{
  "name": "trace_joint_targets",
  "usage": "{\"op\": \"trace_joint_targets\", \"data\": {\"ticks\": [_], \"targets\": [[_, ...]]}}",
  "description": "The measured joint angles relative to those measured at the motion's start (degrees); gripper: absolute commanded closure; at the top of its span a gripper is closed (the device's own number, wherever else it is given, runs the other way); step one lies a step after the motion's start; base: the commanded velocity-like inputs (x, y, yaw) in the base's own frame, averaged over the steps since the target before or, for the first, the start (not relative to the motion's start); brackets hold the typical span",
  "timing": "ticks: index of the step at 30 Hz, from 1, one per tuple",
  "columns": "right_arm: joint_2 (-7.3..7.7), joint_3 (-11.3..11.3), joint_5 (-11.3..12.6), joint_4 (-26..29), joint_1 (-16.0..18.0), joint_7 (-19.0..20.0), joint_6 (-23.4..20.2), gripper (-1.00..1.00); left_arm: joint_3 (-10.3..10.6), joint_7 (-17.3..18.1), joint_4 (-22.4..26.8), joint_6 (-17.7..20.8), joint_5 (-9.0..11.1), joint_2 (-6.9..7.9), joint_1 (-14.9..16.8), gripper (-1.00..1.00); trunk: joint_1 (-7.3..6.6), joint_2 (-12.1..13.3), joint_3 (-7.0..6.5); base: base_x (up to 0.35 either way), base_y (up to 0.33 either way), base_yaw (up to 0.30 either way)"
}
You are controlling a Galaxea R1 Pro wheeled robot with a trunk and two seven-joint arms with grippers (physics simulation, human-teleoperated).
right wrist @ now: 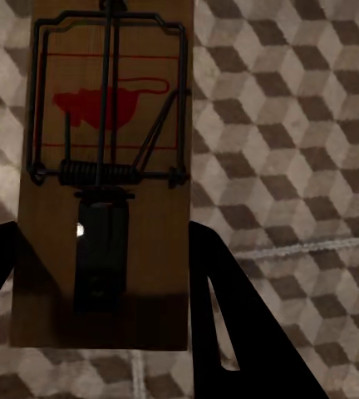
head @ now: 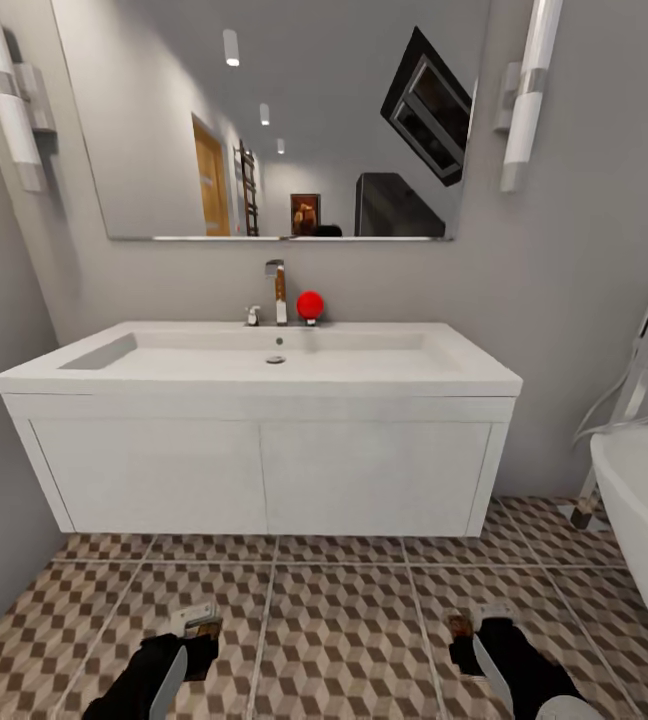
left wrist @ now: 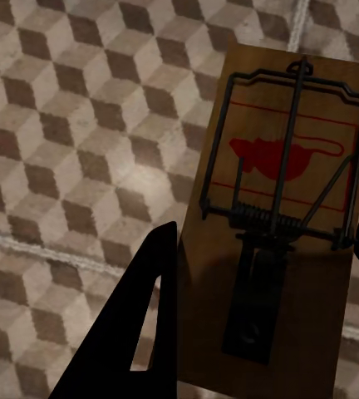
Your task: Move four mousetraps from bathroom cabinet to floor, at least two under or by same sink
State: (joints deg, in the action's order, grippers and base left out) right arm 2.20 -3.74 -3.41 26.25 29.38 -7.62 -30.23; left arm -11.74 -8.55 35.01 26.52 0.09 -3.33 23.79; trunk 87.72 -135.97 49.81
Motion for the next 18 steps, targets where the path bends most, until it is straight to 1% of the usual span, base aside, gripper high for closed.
{"op": "trace_joint_targets", "data": {"ticks": [3,6,7,11,13,16,18], "targets": [[-0.57,-0.02,0.01,-0.06,1.21,-1.25,2.18,1.0,0.03,-0.08,0.22,0.04,-0.01,-0.22,0.0,1.0,0.66,-1.2,0.54,0.0,0.0,0.0],[-1.2,-0.02,0.15,-0.53,2.16,-2.74,6.42,1.0,0.12,-0.14,0.92,0.05,-0.03,-0.72,0.0,1.0,1.32,-2.41,1.08,0.0,0.0,0.0],[-1.31,-0.03,0.17,-0.6,2.25,-2.94,7.01,1.0,0.13,-0.14,1.11,0.06,-0.03,-0.76,0.0,1.0,1.54,-2.81,1.26,0.0,0.0,0.0],[-2.48,0.05,0.06,-1.24,2.57,-3.86,9.63,1.0,0.19,-0.32,2.9,0.78,-0.09,-0.83,0.02,1.0,2.42,-4.41,1.98,0.0,0.0,0.0],[-2.53,0.08,0.01,-1.38,2.61,-3.97,11.04,1.0,0.21,-0.79,3.24,1.35,-0.1,-0.83,0.1,1.0,2.86,-5.21,2.34,0.0,0.0,0.0],[-2.46,0.09,0.03,-1.62,2.72,-4.05,14.4,1.0,0.22,-2.1,3.61,1.96,-0.08,-0.78,0.4,1.0,3.52,-6.42,2.87,0.0,0.0,0.0],[-2.42,0.1,0.03,-2.11,2.79,-4.06,15.31,1.0,0.21,-2.41,3.67,2.07,-0.02,-0.83,0.93,1.0,3.95,-7.22,3.23,0.0,0.0,0.0]]}}
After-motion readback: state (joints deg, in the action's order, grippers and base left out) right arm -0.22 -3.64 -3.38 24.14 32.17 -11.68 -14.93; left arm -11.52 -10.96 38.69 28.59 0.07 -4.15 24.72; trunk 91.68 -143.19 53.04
